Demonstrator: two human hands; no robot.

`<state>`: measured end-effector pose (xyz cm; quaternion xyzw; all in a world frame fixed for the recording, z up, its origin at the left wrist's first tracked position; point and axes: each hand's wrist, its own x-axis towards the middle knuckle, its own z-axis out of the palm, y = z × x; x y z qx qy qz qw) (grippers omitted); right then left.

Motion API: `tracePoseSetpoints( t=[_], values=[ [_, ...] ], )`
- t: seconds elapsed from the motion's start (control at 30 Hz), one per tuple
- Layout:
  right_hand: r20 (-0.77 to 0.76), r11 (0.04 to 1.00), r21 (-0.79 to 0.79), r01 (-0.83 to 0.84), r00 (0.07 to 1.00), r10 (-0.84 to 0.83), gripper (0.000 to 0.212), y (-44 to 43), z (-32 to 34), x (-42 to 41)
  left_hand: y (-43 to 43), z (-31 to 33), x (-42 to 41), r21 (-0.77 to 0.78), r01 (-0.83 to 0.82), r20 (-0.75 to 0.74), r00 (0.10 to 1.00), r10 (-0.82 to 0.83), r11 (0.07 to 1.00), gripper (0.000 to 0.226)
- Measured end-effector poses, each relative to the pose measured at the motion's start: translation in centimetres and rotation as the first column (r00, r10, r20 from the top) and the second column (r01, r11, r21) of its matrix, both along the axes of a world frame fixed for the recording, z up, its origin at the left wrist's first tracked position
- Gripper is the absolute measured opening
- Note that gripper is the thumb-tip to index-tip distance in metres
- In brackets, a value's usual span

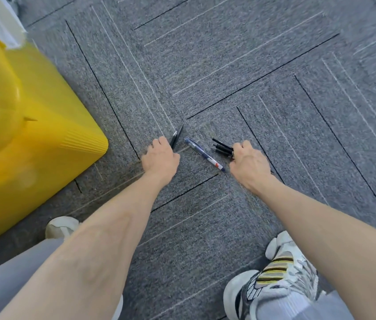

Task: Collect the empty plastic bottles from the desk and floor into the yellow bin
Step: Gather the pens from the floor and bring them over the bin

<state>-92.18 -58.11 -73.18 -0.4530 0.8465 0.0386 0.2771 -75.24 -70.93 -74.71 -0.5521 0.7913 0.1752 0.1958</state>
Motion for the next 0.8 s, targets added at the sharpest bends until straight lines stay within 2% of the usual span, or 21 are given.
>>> tracePoseSetpoints(
  t=[0.1,0.17,0.3,0.47,0.63,0.8],
  values=[
    [0.002,1.0,-0.01,0.005,1.0,-0.005,0.014,-0.5,-0.2,0.0,-0.3,0.2,-0.3,0.018,0.028,0.04,0.999,-0.028,0.999,0.045],
    [-0.004,1.0,-0.012,0.003,1.0,-0.003,0.012,-0.8,-0.2,0.0,-0.6,0.5,-0.1,0.057,0.004,0.034,0.999,-0.006,0.998,0.038],
    [0.001,0.999,0.007,0.039,0.999,-0.039,0.017,-0.9,-0.2,0.3,-0.8,1.2,1.5,0.216,-0.158,-0.086,0.98,0.18,0.964,0.025],
    [0.038,0.993,-0.015,0.118,0.992,-0.118,0.017,-1.0,0.9,1.6,0.5,2.7,4.0,0.344,-0.384,-0.171,0.872,0.459,0.857,0.024],
    [0.127,0.974,0.012,0.227,0.966,-0.227,0.015,0.6,3.6,2.2,2.7,4.0,4.8,0.44,-0.408,-0.159,0.841,0.517,0.8,0.019],
    [0.198,0.934,0.083,0.347,0.913,-0.357,0.018,2.4,5.5,1.3,3.7,3.6,1.4,0.481,-0.48,-0.183,0.764,0.619,0.734,0.018]
  ],
)
